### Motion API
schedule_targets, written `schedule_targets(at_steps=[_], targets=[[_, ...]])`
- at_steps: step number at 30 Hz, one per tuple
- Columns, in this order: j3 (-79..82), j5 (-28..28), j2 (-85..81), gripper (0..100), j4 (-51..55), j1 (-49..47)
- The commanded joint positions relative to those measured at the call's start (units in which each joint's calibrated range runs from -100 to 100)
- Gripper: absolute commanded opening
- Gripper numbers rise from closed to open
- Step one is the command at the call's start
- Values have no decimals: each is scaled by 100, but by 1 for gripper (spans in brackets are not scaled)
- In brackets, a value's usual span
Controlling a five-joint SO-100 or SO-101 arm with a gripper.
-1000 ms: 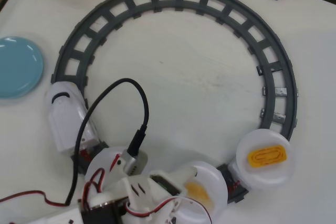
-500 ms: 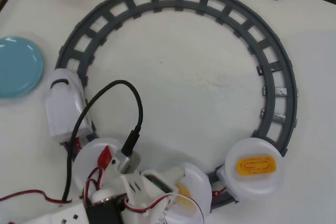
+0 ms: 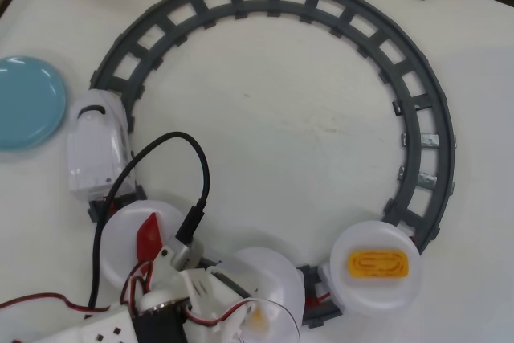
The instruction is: Pick up the sushi from the Shinkansen and put it on the blue dish
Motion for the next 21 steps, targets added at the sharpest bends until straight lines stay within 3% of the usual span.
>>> schedule_targets(at_steps=[1,5,12,21], targets=[[-88,-36,-44,4,-47,-52],[-115,-57,-119,3,-47,-228],[-1323,-554,-226,3,123,-923],[-2378,-852,-1388,3,1227,-3590]])
